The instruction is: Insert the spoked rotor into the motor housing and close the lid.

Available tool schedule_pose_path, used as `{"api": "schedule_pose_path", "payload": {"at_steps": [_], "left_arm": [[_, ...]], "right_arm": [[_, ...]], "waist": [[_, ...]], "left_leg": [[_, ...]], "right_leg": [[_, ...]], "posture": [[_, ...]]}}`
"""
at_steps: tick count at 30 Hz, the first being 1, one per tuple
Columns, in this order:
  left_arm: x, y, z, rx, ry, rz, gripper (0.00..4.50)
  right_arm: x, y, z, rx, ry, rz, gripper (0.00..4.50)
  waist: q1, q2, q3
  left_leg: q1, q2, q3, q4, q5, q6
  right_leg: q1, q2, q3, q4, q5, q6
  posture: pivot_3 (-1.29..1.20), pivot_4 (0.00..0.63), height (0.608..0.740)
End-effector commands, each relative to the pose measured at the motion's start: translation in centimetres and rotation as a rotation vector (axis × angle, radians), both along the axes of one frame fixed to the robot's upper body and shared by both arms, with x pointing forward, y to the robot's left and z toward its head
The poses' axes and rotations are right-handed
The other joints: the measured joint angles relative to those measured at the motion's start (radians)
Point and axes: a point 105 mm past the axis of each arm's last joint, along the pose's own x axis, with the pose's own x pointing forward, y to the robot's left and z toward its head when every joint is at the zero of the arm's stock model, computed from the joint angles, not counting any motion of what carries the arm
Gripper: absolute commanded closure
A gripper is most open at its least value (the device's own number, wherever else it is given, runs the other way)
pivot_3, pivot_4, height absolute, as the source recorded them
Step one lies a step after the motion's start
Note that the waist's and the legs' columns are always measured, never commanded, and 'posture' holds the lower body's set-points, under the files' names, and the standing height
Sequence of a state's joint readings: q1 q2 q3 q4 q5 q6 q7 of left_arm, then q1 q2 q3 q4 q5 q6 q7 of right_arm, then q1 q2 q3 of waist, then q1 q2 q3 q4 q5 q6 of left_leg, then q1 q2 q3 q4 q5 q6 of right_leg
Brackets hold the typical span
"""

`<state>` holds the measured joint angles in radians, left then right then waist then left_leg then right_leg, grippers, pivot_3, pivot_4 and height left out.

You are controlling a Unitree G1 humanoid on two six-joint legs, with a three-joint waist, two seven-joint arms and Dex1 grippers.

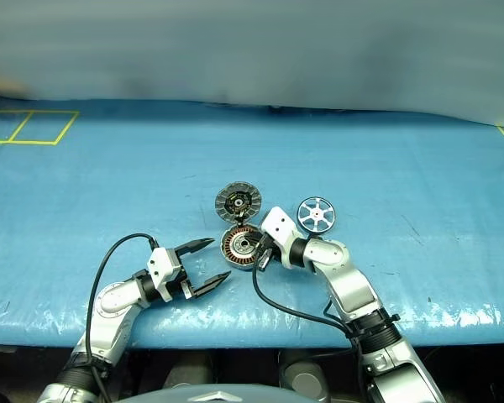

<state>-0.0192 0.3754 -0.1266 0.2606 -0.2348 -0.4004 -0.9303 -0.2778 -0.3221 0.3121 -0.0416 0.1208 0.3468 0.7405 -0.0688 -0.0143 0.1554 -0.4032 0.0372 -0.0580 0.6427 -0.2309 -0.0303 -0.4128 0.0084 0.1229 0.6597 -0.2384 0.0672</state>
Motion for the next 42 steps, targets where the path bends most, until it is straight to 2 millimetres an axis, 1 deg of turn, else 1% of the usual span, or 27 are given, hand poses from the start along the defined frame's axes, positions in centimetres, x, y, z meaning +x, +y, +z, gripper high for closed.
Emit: {"api": "schedule_pose_path", "payload": {"at_steps": [1,8,12,17,21,27,32,39,42], "left_arm": [[0.1,0.2,0.3,0.003,-0.023,0.007,0.00],[0.1,0.2,0.3,0.005,-0.023,0.005,0.00],[0.1,0.2,0.3,0.006,-0.022,0.006,0.00],[0.2,0.2,0.3,0.005,-0.022,0.008,0.00],[0.1,0.3,0.3,0.003,-0.021,0.011,0.00],[0.0,0.3,0.2,0.003,-0.016,0.013,0.00],[0.0,0.2,0.2,0.002,-0.017,0.009,0.00],[0.1,0.1,0.2,-0.001,-0.017,0.006,0.00],[0.1,0.1,0.2,-0.002,-0.017,0.005,0.00]], "right_arm": [[-0.6,0.5,0.8,0.029,-0.020,0.035,4.46],[0.3,0.1,1.2,0.010,-0.062,-0.009,4.46],[0.4,0.2,1.2,0.009,-0.063,-0.005,4.46],[0.4,0.4,0.5,-0.033,-0.059,0.005,4.46],[-0.2,0.7,-0.6,-0.087,-0.038,0.042,4.46],[-0.5,0.3,-1.5,-0.148,-0.030,0.028,4.46],[-0.4,-0.2,-1.9,-0.206,-0.051,0.021,4.46],[-0.6,-0.5,-1.9,-0.236,-0.064,0.023,4.46],[-0.3,-0.7,-1.9,-0.239,-0.075,0.005,4.46]], "waist": [[0.000,0.000,0.000],[0.000,0.000,0.000],[0.000,0.000,0.000],[0.000,0.000,0.000],[0.000,0.000,0.000],[0.000,0.000,0.000],[0.003,0.000,0.000],[0.003,0.000,0.000],[0.003,0.000,0.000]], "left_leg": [[0.000,0.000,0.000,0.000,0.000,0.000],[0.000,0.000,0.000,0.000,0.000,0.000],[0.000,0.000,0.000,0.000,0.000,0.000],[0.000,0.000,0.000,0.000,0.000,0.000],[0.000,0.000,0.000,0.000,0.000,0.000],[0.000,0.000,0.000,0.000,0.000,0.000],[0.001,0.000,0.000,0.001,0.000,0.000],[0.001,0.000,0.000,0.001,0.000,0.000],[0.001,0.000,0.000,0.001,0.000,0.000]], "right_leg": [[0.000,0.000,0.000,0.000,0.000,0.000],[0.000,0.000,0.000,0.000,0.000,0.000],[0.000,0.000,0.000,0.000,0.000,0.000],[0.000,0.000,0.000,0.000,0.000,0.000],[0.000,0.000,0.000,0.000,0.000,0.000],[0.001,0.000,0.000,0.000,0.000,0.000],[0.002,0.000,0.000,0.000,0.000,0.000],[0.002,0.000,0.000,0.000,0.000,0.000],[0.002,0.000,0.000,0.000,0.000,0.000]], "posture": [[0.00,0.150,0.740],[0.00,0.150,0.740],[0.00,0.150,0.740],[0.00,0.150,0.740],[0.00,0.150,0.740],[0.00,0.150,0.740],[0.00,0.150,0.740],[0.00,0.150,0.740],[0.00,0.150,0.740]]}}
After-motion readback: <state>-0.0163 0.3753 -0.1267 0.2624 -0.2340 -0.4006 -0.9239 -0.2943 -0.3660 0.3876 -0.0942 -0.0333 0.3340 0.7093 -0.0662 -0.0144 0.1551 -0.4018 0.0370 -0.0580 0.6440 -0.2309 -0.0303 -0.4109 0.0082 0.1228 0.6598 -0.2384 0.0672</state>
